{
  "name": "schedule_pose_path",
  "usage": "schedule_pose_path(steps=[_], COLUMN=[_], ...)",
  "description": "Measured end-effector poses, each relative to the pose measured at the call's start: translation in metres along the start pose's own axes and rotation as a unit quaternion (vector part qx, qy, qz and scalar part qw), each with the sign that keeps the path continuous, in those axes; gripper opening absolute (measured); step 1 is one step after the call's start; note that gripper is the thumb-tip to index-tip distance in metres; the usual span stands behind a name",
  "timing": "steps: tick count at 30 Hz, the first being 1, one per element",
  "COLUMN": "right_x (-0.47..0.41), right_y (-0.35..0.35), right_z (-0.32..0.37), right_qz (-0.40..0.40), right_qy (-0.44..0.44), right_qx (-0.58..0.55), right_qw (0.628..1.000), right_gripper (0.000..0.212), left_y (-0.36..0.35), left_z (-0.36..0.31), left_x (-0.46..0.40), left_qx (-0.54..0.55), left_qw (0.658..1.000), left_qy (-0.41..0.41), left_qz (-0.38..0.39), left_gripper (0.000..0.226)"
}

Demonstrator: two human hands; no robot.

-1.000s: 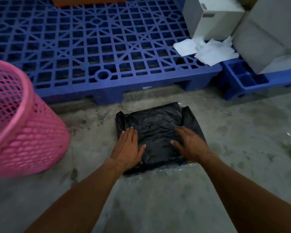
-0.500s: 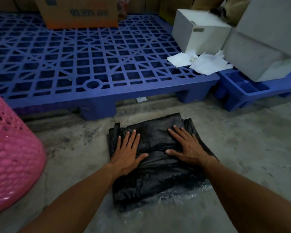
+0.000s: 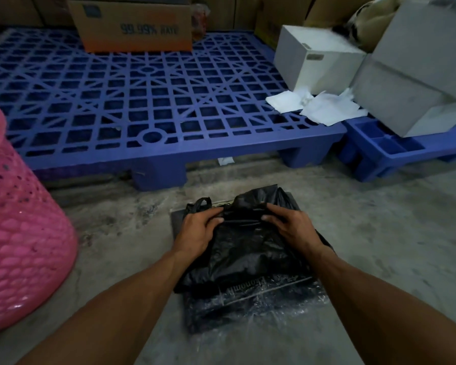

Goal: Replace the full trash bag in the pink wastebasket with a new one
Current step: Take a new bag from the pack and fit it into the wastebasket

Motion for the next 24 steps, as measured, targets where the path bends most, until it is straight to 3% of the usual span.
schedule_pose_path(steps=[7,11,16,24], right_x=[-0.002,-0.002,-0.003,-0.003], right_y=[0.033,0.045,0.045,0.064], right_z=[0.056,0.098,0.131,0.188], right_qz=[-0.012,0.004,0.023,-0.016], right_qy=[0.069,0.135,0.159,0.174], right_qx=[0.038,0.051,0.105,0.124], right_qw=[0.997,0.99,0.981,0.977], right_gripper=[0.055,0.042,0.034,0.032], left_y=[0.047,0.089,0.132,0.187], left_z=[-0.001,-0.021,-0.048,-0.062], left_x=[0.0,0.007,0.018,0.032], left_qx=[0.134,0.16,0.09,-0.066], left_qw=[0.988,0.983,0.993,0.998], left_qy=[0.049,0.031,-0.016,0.003], left_qz=[0.058,0.081,0.08,0.017], left_gripper=[0.05,0.042,0.028,0.022])
Point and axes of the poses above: each hand's wrist, its own x-axis away from the middle knuckle, its own y-axis out of the back of the hand, z = x × y, the point moved 9 cm from there along -x, towards the middle knuckle, and after that the axes turned 5 degrees about z, right-handed, at the moved point
